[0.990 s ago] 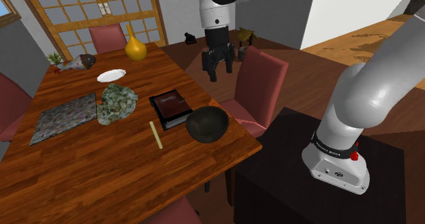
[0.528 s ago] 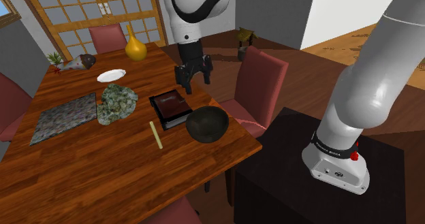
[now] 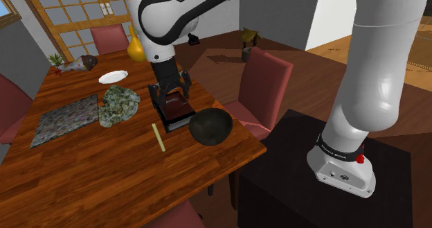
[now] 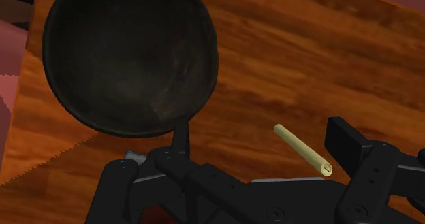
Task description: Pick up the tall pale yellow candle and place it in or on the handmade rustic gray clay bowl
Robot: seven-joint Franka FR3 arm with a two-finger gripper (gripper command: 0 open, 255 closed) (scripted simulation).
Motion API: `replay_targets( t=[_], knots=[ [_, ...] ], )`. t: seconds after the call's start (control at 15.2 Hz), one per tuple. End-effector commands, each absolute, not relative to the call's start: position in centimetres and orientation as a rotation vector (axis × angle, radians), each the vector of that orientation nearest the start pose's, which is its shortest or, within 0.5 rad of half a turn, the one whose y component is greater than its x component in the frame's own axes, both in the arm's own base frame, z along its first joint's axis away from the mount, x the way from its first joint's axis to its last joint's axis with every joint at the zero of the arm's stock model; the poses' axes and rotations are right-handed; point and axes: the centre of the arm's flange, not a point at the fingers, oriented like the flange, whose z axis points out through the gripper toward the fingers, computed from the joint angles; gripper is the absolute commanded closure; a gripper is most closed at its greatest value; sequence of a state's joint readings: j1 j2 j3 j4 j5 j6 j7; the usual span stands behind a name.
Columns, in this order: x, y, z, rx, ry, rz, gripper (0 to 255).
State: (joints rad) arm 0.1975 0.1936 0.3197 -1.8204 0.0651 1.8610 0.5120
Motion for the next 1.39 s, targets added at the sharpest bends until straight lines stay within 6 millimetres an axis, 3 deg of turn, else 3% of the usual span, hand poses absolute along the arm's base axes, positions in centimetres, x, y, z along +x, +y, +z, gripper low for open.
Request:
replay_targets(
  t=[0.0,0.46,0.92,1.32],
  knots=[
    [53.6,31.4,41.3,-3.099,0.041,0.291,0],
    [58.5,37.7,38.0,-3.119,0.068,0.306,0],
    [57.7,37.7,34.1,-3.119,0.068,0.306,0],
    [57.7,37.7,34.1,-3.119,0.068,0.306,0]
  ],
)
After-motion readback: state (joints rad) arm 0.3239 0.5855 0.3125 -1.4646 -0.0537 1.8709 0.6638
